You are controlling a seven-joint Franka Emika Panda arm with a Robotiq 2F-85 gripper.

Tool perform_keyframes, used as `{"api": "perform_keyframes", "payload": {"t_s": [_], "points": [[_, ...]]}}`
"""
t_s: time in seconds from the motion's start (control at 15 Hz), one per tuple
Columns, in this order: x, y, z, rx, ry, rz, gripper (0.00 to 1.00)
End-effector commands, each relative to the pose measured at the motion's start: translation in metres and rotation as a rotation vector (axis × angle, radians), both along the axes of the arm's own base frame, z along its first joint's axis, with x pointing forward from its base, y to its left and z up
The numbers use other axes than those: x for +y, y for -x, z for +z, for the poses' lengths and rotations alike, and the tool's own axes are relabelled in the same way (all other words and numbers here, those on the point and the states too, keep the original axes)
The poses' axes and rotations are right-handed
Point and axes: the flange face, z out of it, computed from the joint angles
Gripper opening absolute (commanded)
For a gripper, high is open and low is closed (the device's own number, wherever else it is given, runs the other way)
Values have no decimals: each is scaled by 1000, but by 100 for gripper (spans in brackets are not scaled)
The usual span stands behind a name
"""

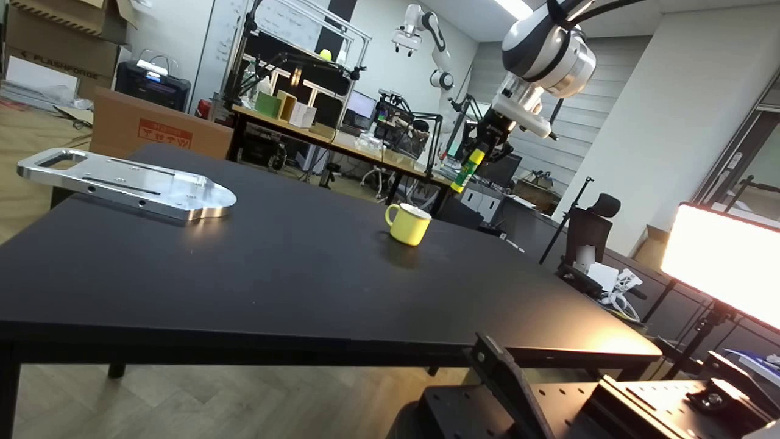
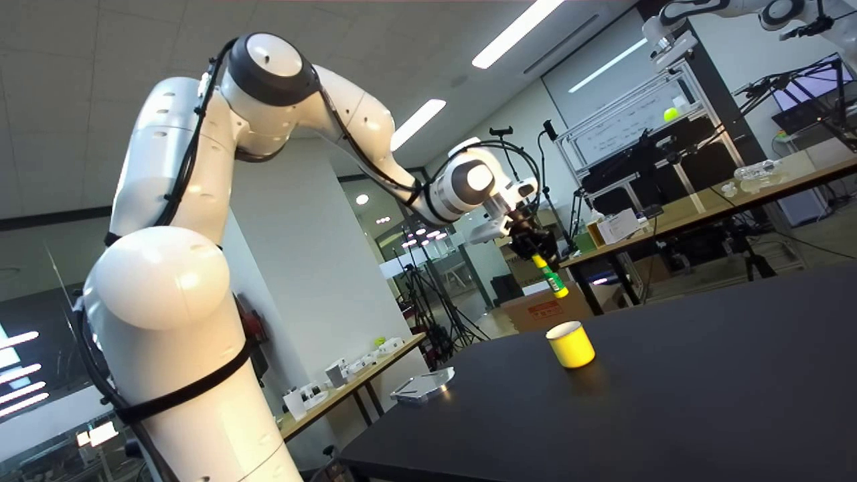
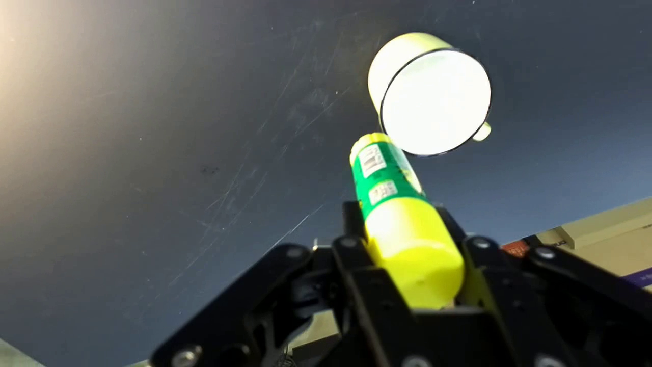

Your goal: Pick up the object and put it in the cup

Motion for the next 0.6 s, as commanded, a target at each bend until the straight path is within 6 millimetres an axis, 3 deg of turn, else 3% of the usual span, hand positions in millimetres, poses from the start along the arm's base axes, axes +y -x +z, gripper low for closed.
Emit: {"api": "perform_keyframes", "payload": {"t_s": [0.0, 0.53], "points": [[5, -25, -17, 1, -3, -1, 9], [45, -38, -73, -29, -15, 69, 9]]}}
